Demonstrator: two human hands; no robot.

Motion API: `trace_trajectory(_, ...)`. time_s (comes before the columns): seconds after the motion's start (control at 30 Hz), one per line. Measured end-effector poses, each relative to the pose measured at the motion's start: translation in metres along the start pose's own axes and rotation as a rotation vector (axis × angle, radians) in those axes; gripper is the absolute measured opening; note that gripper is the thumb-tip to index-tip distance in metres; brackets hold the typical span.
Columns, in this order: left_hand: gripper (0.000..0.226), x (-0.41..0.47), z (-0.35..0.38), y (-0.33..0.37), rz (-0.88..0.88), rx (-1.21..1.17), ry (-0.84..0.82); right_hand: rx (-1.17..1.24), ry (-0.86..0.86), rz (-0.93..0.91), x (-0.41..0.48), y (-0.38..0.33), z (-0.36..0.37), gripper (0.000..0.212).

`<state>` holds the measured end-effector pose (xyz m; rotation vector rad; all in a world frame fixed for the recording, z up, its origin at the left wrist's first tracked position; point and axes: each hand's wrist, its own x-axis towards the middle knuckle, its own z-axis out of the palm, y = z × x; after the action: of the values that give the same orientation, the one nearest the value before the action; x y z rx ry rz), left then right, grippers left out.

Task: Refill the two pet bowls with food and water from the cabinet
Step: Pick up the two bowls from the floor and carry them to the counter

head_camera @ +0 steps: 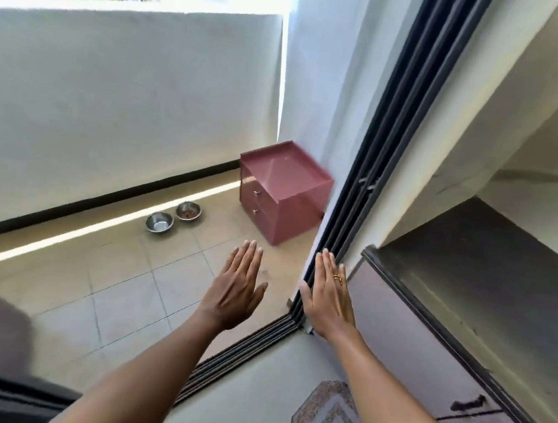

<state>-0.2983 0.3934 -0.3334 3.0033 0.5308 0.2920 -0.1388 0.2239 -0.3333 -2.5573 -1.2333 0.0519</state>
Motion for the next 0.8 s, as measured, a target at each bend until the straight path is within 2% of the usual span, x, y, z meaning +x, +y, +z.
trace_trajectory(0.33, 0.071, -0.005, 0.01, -0.132, -0.287, 0.015, -0.072, 0.006, -0.16, -0.195, 0.123, -0.093, 0.067, 0.073)
trace_trajectory(0.8, 0.07, 0.088, 0.019, -0.301, -0.529, 0.007, -0.16, 0.022, -0.383, -0.371, 0.343, -0.182, 0.139, 0.062)
